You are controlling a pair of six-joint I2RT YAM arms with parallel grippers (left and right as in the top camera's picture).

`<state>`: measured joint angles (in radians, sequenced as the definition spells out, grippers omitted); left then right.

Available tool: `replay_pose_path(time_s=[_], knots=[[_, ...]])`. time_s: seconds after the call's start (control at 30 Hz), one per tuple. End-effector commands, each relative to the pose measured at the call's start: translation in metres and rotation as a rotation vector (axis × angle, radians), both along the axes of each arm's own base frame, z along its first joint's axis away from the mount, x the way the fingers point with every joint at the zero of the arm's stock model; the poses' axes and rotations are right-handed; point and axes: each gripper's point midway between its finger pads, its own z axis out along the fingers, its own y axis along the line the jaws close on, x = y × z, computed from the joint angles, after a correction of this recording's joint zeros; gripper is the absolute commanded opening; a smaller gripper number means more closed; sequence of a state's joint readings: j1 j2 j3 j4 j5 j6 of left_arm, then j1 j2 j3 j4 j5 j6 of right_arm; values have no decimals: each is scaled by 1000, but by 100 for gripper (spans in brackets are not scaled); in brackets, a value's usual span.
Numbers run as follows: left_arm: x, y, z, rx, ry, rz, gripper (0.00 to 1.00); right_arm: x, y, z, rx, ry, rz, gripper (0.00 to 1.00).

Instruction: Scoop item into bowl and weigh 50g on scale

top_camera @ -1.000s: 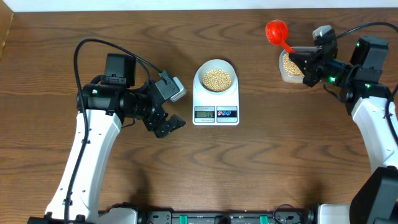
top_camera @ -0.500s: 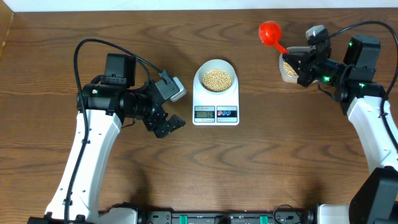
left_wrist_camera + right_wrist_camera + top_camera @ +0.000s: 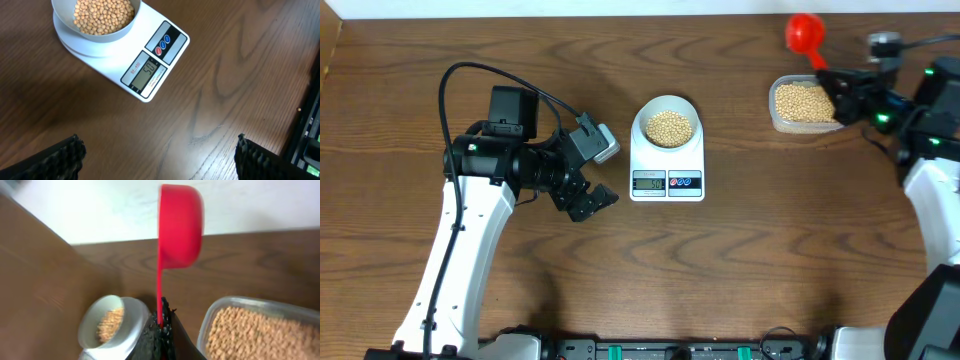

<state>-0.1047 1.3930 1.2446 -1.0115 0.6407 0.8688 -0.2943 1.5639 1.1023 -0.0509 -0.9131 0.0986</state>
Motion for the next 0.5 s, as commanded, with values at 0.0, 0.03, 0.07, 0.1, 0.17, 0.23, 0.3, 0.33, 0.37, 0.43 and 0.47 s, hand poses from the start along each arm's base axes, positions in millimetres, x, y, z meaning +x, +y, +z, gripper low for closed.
replay_pose_path(time_s=[0.0,0.03,0.07,0.1,0.17,0.23,0.3,0.33,0.37,0.43,0.47], knots=[[2,2,8,5,-36,-4,98,-27,1,10,232,112,98,1],[2,2,8,5,-36,-4,98,-33,0,7,267,153,102,1],[2,2,8,5,-36,-4,98,-40,-2,1,293,205,93,1],[2,2,8,5,-36,-4,98,-46,-2,-6,305,249,85,1],[2,2,8,4,-36,-4,98,-62,3,-19,304,322,95,1],[2,2,8,5,-36,-4,98,-79,9,-30,288,388,105,1],[2,2,8,5,-36,-4,98,-98,13,-40,253,458,104,1],[2,2,8,5,-36,-4,98,-105,14,-42,233,482,99,1],[2,2,8,5,-36,-4,98,-113,14,-44,211,505,92,1],[2,2,8,5,-36,-4,98,-132,15,-39,139,531,66,1],[2,2,8,5,-36,-4,98,-138,15,-35,114,529,51,1]])
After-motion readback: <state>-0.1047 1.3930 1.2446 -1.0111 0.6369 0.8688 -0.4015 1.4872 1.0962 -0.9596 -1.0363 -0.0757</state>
